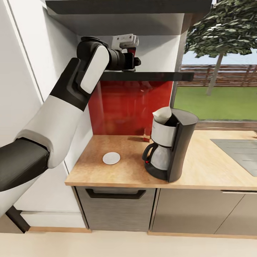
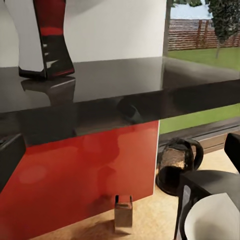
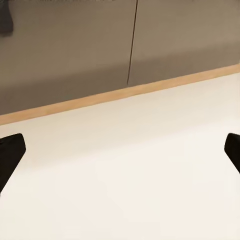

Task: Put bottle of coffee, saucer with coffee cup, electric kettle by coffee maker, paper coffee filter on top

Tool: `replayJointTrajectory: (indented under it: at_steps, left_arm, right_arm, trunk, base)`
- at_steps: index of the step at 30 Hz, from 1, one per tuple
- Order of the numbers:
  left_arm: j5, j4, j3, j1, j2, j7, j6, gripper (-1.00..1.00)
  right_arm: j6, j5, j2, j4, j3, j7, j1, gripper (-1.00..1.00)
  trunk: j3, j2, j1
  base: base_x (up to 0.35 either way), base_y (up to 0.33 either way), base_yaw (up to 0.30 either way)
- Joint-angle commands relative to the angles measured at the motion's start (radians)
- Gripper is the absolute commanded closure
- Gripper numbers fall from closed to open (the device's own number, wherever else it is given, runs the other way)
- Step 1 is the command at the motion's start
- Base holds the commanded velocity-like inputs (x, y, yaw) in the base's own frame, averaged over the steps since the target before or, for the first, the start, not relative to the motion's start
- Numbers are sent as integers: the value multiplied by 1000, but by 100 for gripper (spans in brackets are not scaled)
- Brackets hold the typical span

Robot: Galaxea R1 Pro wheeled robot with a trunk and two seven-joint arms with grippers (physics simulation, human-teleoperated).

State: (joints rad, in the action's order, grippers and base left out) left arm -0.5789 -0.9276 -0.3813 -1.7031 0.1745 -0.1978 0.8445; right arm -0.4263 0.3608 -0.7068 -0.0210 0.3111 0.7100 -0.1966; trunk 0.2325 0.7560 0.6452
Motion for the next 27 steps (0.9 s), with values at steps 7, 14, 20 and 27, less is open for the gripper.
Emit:
replayJointTrajectory:
  at_steps: [7, 14, 20, 27]
  left_arm:
    - [-10, -3, -2, -1, 0, -9, 2, -100]
    - [-10, -6, -2, -1, 0, -62, 2, -100]
    - [-10, -6, -2, -1, 0, -81, 2, -100]
    - [-10, -33, -1, -1, 0, -85, 2, -100]
  right_arm:
    - [-3, -2, 0, -5, 6, 6, -1, -100]
    - [-4, -2, 0, -5, 5, 7, -1, -100]
    - [-6, -6, 5, -20, 3, 9, 14, -100]
    - [-129, -105, 106, -27, -2, 6, 115, -100]
  trunk:
    - [2, 1, 0]
    - [2, 1, 0]
    - [2, 1, 0]
    - [2, 1, 0]
  base:
    - [141, 0, 0]
    - [132, 0, 0]
    - [76, 0, 0]
    - [10, 0, 0]
